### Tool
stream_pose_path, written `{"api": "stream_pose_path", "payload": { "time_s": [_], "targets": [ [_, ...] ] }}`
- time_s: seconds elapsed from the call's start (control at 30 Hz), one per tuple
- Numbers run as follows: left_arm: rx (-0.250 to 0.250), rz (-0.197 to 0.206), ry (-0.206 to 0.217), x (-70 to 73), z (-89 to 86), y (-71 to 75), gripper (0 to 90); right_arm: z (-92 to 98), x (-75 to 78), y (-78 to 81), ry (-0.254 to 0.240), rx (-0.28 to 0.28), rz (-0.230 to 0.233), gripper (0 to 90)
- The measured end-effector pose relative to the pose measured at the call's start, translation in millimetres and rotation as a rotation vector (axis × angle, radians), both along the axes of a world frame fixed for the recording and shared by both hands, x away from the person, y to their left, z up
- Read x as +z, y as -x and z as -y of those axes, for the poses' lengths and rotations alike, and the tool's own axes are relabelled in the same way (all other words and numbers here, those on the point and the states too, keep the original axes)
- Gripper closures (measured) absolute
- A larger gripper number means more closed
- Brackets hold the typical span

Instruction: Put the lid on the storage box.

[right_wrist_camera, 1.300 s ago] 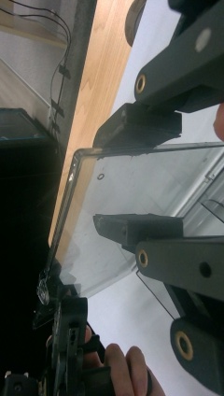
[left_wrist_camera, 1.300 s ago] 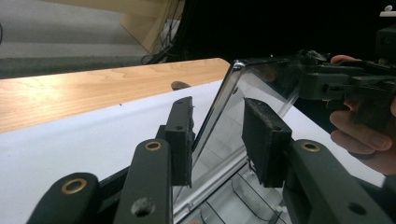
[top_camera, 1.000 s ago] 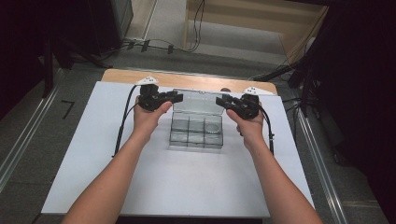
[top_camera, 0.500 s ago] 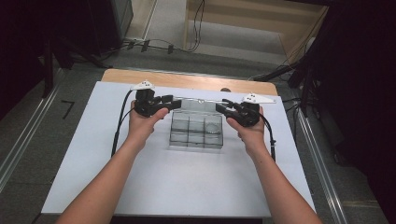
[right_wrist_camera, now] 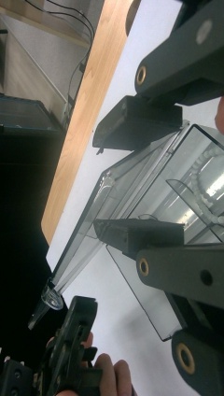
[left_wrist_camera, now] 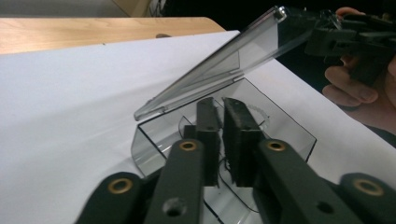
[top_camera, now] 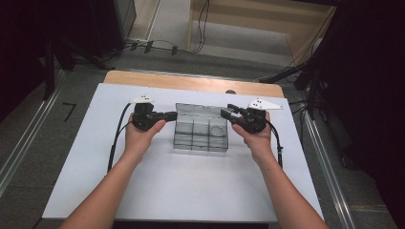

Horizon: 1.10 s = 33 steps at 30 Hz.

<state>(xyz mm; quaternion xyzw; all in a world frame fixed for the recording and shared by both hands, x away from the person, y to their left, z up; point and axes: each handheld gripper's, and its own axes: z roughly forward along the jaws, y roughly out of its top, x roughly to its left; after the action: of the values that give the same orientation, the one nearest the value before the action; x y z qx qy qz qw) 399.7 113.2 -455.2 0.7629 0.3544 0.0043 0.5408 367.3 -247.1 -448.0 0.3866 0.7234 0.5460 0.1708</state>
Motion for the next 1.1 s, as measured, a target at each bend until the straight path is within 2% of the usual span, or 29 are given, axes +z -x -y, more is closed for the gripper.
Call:
{"api": "stream_pose_path", "payload": {
  "time_s": [0.07, 0.33, 0.67, 0.73, 0.83, 0.97, 1.03, 1.1],
  "targets": [
    [-0.003, -0.006, 0.013, 0.0, 3.0, -0.3, 89.3, 0.2, -1.0, 1.1, -0.005, 0.001, 0.002, 52.0],
    [-0.013, -0.004, 0.034, 4.3, 8.0, -2.3, 89.8, 2.1, -3.9, 4.7, -0.006, 0.006, -0.002, 49.8],
    [-0.020, -0.008, 0.034, 4.5, 7.6, -1.8, 89.8, 4.8, -6.0, 8.9, 0.007, 0.000, -0.023, 32.6],
    [-0.021, -0.010, 0.041, 4.6, 7.2, -2.1, 89.8, 7.1, -6.7, 11.7, 0.005, 0.014, -0.026, 26.7],
    [-0.019, -0.012, 0.047, 4.8, 7.0, -2.2, 89.8, 11.6, -7.8, 18.0, 0.002, 0.034, -0.040, 23.3],
    [-0.022, -0.011, 0.049, 4.7, 7.8, -1.1, 89.8, 19.3, -11.5, 25.4, 0.010, 0.034, -0.057, 23.4],
    [-0.022, -0.008, 0.050, 4.4, 8.3, 0.0, 89.8, 22.9, -14.8, 27.0, 0.008, 0.020, -0.079, 23.9],
    [-0.024, -0.008, 0.053, 3.7, 8.4, 1.2, 89.8, 25.1, -18.6, 28.4, 0.017, 0.007, -0.105, 29.7]
  ]
}}
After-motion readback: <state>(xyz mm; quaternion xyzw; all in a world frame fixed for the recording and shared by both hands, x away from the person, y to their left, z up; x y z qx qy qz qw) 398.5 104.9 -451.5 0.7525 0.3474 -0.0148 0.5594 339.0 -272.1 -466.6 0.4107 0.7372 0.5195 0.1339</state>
